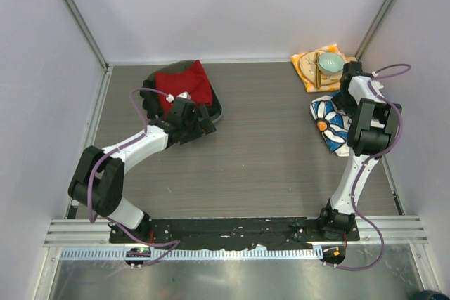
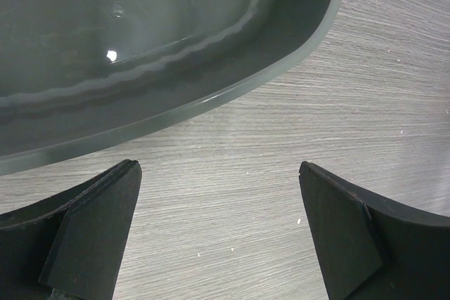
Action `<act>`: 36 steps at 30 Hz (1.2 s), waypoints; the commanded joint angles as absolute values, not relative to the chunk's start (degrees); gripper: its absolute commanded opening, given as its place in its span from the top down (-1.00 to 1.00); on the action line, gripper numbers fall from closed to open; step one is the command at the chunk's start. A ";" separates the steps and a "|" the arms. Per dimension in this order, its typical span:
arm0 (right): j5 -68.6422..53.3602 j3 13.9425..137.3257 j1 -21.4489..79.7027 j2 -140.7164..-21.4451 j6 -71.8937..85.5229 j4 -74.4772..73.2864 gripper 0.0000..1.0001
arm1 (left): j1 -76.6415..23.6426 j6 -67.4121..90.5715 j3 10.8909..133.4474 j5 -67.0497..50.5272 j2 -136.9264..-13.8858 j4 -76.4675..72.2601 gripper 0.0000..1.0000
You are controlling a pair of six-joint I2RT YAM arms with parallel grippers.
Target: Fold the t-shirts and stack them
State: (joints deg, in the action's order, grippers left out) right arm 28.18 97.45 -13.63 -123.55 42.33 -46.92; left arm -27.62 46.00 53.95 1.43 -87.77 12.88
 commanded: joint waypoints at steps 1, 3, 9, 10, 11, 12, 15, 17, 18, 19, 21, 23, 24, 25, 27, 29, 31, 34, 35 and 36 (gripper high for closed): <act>29.35 91.32 -14.50 -120.95 43.33 -48.60 -0.99 | -27.16 45.35 54.93 0.79 -84.64 11.86 -0.99; 31.02 90.62 -13.98 -117.71 43.50 -49.04 -0.99 | -27.16 45.26 55.80 0.97 -83.94 12.65 -1.00; 35.85 90.70 -8.62 -102.85 43.42 -49.75 -1.00 | -26.98 44.56 60.02 2.55 -84.72 15.98 -0.99; 36.03 90.79 -6.18 -101.09 42.98 -49.57 -0.99 | -26.90 44.21 60.64 2.90 -85.16 16.34 -1.00; 36.30 91.05 -4.59 -98.55 42.11 -49.40 -1.00 | -26.63 44.21 61.17 2.90 -85.60 16.70 -1.00; 36.39 91.14 -3.09 -97.39 41.84 -49.48 -0.99 | -26.46 44.30 62.39 2.73 -86.65 17.31 -0.99; 35.16 91.14 3.94 -93.70 40.70 -48.87 -0.99 | -26.02 46.05 64.67 2.81 -89.11 17.31 -1.00; 36.38 90.53 9.37 -91.42 40.87 -48.26 -0.99 | -26.02 48.50 66.26 2.63 -92.19 17.49 -1.00; 36.73 90.18 11.06 -90.71 40.35 -47.73 -0.99 | -26.02 49.39 67.23 2.55 -93.07 15.75 -1.00; 36.91 89.65 12.12 -90.01 40.69 -47.55 -0.99 | -26.02 50.09 67.67 2.20 -94.73 14.51 -0.99; 35.95 87.99 14.49 -88.17 40.52 -46.32 -1.00 | -26.02 51.85 69.68 0.98 -96.76 11.10 -1.00; 35.95 86.32 15.73 -87.28 40.43 -45.45 -1.00 | -26.02 52.12 71.80 -1.39 -100.96 9.50 -1.00; 35.86 85.70 16.52 -86.41 39.99 -45.18 -1.00 | -26.02 52.82 74.59 -3.41 -102.38 9.14 -1.00; 36.12 85.26 16.87 -85.96 39.64 -45.00 -0.99 | -26.02 53.00 75.84 -4.56 -104.05 8.88 -0.99; 36.30 83.24 17.66 -84.91 39.20 -43.95 -0.99 | -26.10 54.13 78.91 -6.49 -108.27 7.48 -1.00; 36.38 80.79 18.63 -83.32 38.41 -42.29 -0.99 | -26.10 55.28 79.63 -8.78 -110.38 5.11 -0.99; 36.47 79.63 18.90 -82.53 37.88 -41.66 -1.00 | -26.19 56.86 80.50 -10.54 -113.19 2.03 -1.00; 36.56 78.14 18.90 -82.09 37.00 -41.05 -0.99 | -26.54 57.39 82.44 -10.46 -116.62 2.55 -0.99; 36.56 77.61 18.90 -82.00 36.74 -40.87 -0.99 | -26.63 57.39 83.05 -10.02 -117.24 3.59 -0.97; 36.13 77.35 18.90 -81.83 36.65 -40.61 -0.99 | -26.63 57.31 83.23 -9.32 -117.86 4.47 -0.96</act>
